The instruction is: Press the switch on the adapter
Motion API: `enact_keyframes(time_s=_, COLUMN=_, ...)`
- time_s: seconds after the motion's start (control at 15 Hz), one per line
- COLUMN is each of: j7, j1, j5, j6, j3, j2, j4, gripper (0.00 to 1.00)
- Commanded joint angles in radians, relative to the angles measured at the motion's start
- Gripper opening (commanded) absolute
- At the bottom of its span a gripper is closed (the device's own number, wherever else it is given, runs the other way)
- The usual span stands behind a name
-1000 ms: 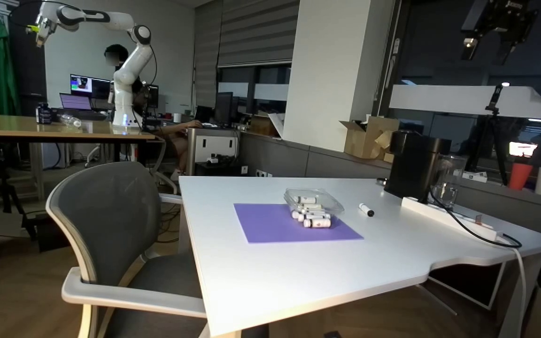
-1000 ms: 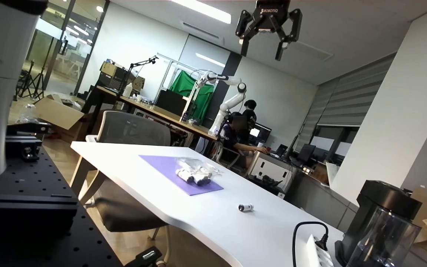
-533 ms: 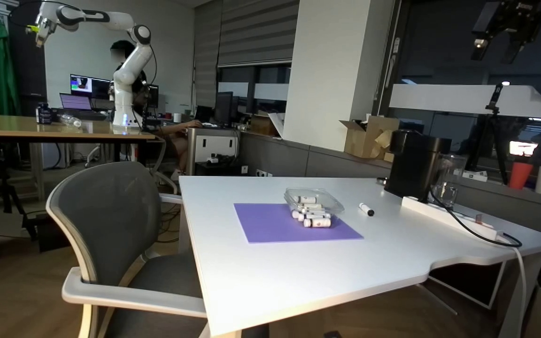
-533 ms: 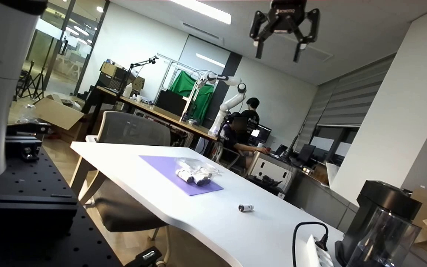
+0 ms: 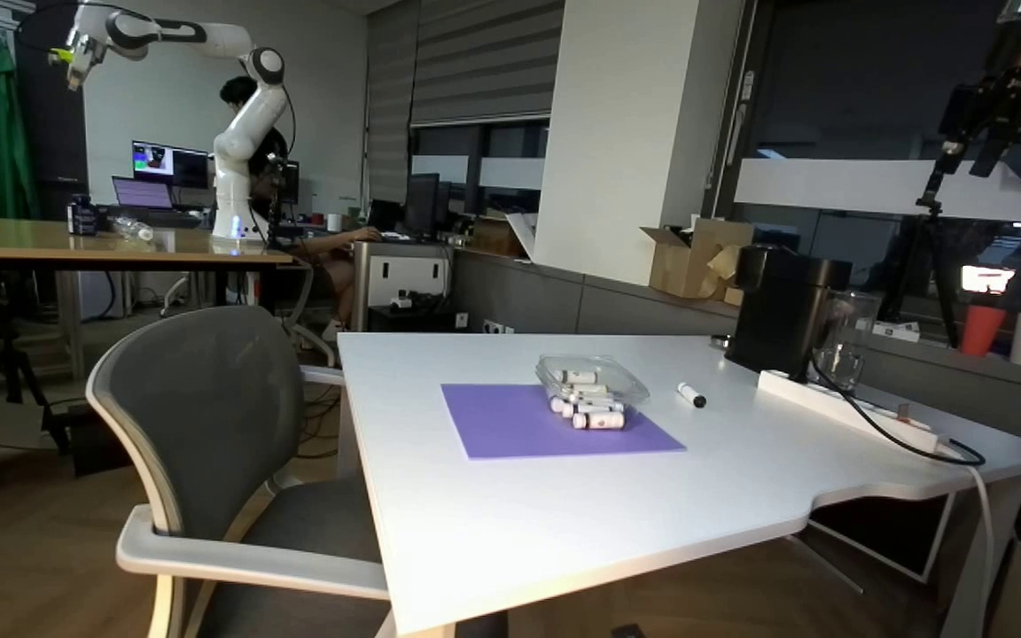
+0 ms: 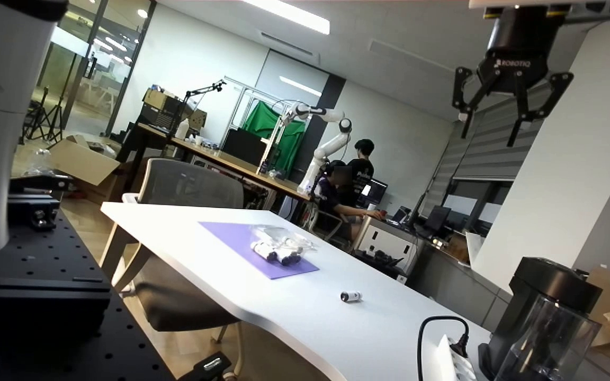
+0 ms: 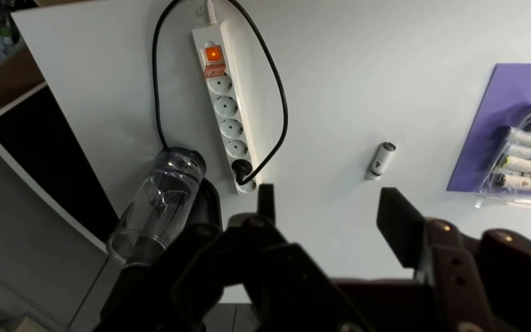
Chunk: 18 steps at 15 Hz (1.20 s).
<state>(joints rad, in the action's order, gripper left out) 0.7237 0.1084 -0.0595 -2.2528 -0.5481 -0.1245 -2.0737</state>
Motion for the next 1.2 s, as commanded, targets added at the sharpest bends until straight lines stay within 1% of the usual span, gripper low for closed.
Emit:
enact_keyframes(time_s=0.0, j7=0.2, j1=0.078, j5=-0.073, j6=0.102, j3=0.021, j2=0.259, j4=0.214, gripper=0.32)
enact_keyframes(time_s=0.07, j7=0.256, j1=0.111, j5=-0.084, j6=0.126, j3=0.041, j2=0.32, j4=0.266, gripper=0.25)
enact_keyframes(time_s=0.2, j7=0.33, j1=0.2, j5=-0.075, j6=0.139, j3=0.104, j2=0.442, j4=0.369, gripper=0.11)
enact_keyframes(time_s=0.27, j7=0.342, j1=0.237, j5=-0.063, j6=0.134, j3=0.133, j2=0.496, j4=0.417, gripper=0.05)
enact_keyframes(time_s=0.33, j7=0.353, j1=0.276, j5=-0.06, j6=0.132, j3=0.161, j2=0.547, j4=0.466, gripper=0.01)
enact_keyframes(time_s=0.47, j7=0.358, j1=0.343, j5=-0.054, j6=0.134, j3=0.209, j2=0.642, j4=0.563, gripper=0.0)
enact_keyframes(time_s=0.6, j7=0.32, j1=0.388, j5=-0.046, j6=0.116, j3=0.242, j2=0.702, j4=0.604, gripper=0.0)
enact_keyframes(time_s=0.67, j7=0.251, j1=0.398, j5=-0.042, j6=0.132, j3=0.243, j2=0.73, j4=0.623, gripper=0.0)
enact_keyframes(time_s=0.73, j7=0.308, j1=0.401, j5=-0.028, j6=0.091, j3=0.266, j2=0.665, j4=0.538, gripper=0.01)
enact_keyframes(time_s=0.93, j7=0.279, j1=0.423, j5=-0.026, j6=0.094, j3=0.274, j2=0.724, j4=0.585, gripper=0.01)
enact_keyframes(time_s=1.13, j7=0.272, j1=0.422, j5=-0.026, j6=0.103, j3=0.276, j2=0.725, j4=0.598, gripper=0.01)
